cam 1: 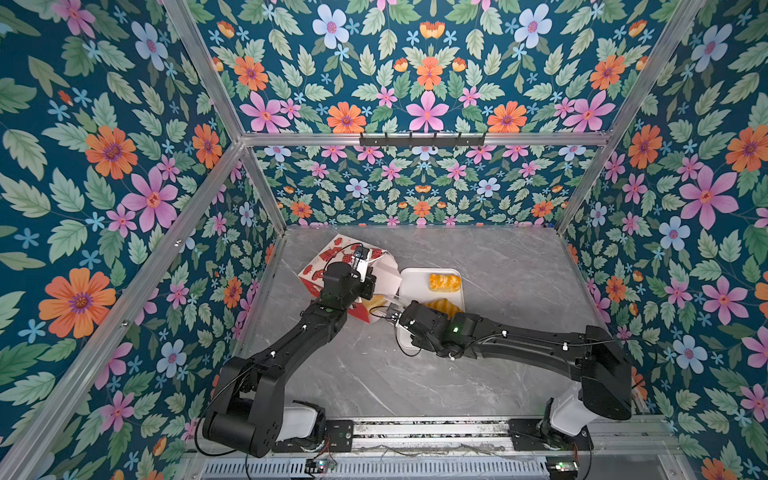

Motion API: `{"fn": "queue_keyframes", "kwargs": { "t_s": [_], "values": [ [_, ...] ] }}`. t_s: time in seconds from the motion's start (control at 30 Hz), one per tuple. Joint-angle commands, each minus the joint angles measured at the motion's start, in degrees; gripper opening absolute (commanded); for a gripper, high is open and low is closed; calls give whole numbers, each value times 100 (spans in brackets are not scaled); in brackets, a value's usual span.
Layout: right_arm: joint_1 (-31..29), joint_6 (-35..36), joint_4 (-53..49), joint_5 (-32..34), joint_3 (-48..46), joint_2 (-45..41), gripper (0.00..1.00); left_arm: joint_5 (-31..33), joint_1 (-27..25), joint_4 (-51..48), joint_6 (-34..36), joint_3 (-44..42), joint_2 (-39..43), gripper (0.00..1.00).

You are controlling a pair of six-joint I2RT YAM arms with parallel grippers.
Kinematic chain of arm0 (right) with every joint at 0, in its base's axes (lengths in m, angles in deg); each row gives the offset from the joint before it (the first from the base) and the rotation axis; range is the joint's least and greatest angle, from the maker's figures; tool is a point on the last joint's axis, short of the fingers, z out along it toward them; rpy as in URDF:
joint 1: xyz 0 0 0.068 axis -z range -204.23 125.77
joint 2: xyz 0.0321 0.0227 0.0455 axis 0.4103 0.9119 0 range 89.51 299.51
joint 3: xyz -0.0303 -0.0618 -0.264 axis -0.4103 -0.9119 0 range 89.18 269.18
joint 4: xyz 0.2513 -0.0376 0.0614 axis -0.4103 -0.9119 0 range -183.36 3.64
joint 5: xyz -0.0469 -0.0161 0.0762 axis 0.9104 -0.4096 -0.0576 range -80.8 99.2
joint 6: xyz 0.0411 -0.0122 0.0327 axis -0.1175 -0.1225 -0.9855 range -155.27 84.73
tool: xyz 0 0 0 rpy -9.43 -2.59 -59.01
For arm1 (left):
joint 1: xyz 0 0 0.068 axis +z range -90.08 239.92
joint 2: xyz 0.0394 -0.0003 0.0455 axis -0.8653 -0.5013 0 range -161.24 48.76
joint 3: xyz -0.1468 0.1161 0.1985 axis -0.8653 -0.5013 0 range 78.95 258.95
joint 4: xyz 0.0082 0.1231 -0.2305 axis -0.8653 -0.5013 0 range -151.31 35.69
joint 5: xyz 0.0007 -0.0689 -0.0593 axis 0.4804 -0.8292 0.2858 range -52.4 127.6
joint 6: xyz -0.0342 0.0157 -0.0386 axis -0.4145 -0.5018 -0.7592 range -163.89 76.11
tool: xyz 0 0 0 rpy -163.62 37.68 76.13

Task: Take the fake bread out of the paper bag
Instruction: 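Move the open tongs back toward the bag opening with the right gripper, then pinch the brown triangular pastry in the bag with the right gripper's tongs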

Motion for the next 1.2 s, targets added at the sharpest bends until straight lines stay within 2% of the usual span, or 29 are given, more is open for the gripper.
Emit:
{"fn": "queue_keyframes", "kwargs": {
  "t_s": [0.0,0.2,0.6,1.17],
  "values": [
    [-2,380,368,176,93,214,40,-87,4,165,-48,36,-4,0],
    [-7,642,369,187,126,263,41,-87,6,174,-30,58,-38,0],
    [1,693,337,222,-100,-96,40,-114,7,187,-19,69,-105,0],
    [1,1168,503,327,45,330,40,-132,3,190,5,67,-102,0]
  ]
}}
